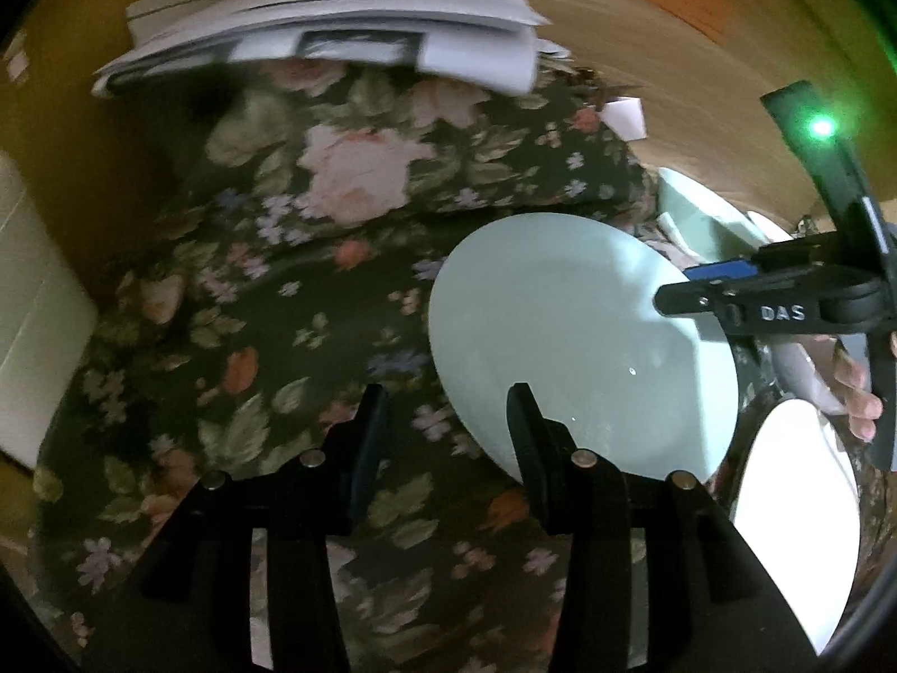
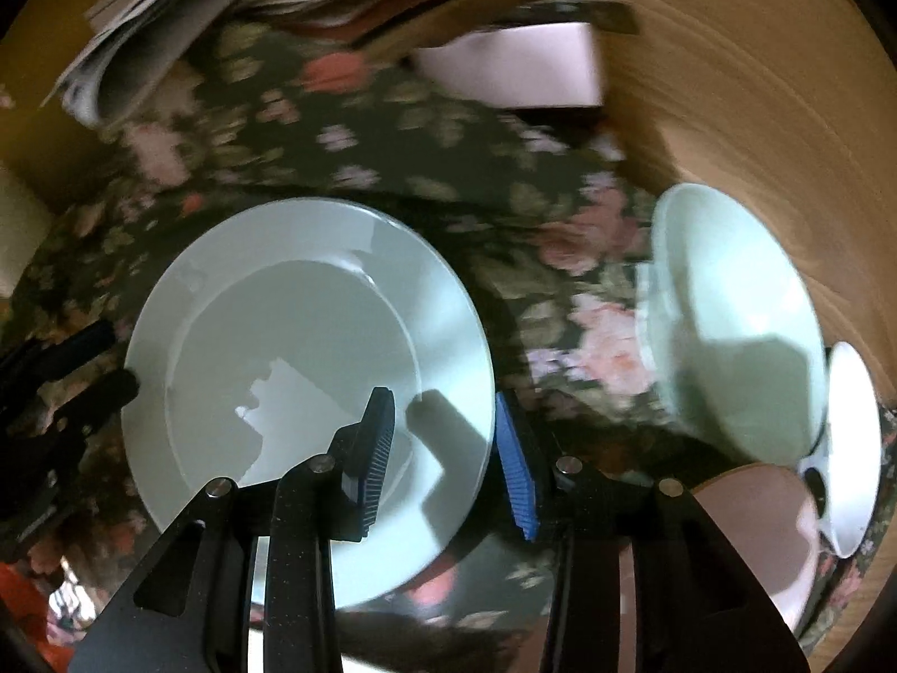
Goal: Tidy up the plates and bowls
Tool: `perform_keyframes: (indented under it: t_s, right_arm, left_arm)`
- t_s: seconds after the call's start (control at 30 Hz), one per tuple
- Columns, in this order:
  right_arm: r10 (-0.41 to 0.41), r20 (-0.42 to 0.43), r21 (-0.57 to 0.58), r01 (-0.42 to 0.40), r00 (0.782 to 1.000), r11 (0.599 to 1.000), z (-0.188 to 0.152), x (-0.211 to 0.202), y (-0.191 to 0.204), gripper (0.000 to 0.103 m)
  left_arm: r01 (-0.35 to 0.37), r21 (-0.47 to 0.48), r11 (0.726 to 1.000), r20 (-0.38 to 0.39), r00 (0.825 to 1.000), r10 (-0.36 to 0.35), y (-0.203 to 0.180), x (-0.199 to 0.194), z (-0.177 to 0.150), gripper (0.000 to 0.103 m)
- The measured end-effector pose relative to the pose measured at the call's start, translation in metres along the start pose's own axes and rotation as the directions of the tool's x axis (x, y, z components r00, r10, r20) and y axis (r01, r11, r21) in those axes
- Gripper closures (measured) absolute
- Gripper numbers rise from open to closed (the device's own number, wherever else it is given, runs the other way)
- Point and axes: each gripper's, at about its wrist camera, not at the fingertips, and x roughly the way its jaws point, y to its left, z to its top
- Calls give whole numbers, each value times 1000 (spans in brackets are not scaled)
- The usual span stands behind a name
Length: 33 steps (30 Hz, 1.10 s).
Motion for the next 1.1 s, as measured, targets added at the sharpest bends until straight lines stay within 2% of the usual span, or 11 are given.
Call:
perform_keyframes:
  t_s: [0.2, 0.33, 0.4, 0.5, 0.77, 0.9, 1.1]
  right_arm:
    - [61, 0, -49, -61, 998, 997, -5, -1, 32, 68]
    - [34, 34, -111, -30, 999, 993, -5, -3, 54, 68]
    - [34, 45, -106, -29, 998, 994, -6, -2, 59, 68]
    - [50, 49, -73, -46, 998, 996, -8, -2, 57, 68]
    - [80, 33, -51, -78, 996, 996, -5, 24, 54, 68]
    - [88, 51, -57, -85, 995, 995, -3, 19, 58, 68]
    - [88, 85, -47, -84, 993, 995, -16, 9, 54, 69]
  left_arm:
    - [-38, -17, 999, -13, 999, 38, 24, -11, -15, 59]
    - [-61, -21, 998, -10, 998, 61, 36, -17, -22, 59]
    - [-73, -18, 997, -9, 997, 72, 39, -17, -23, 59]
    - [-70, -26, 997, -18, 997, 70, 43, -15, -23, 66]
    - [-67, -21, 998, -16, 998, 67, 44, -11, -20, 67]
    - [-85, -14, 996, -7, 996, 85, 39, -7, -17, 67]
    - [-95, -40, 995, -6, 995, 95, 37, -7, -15, 67]
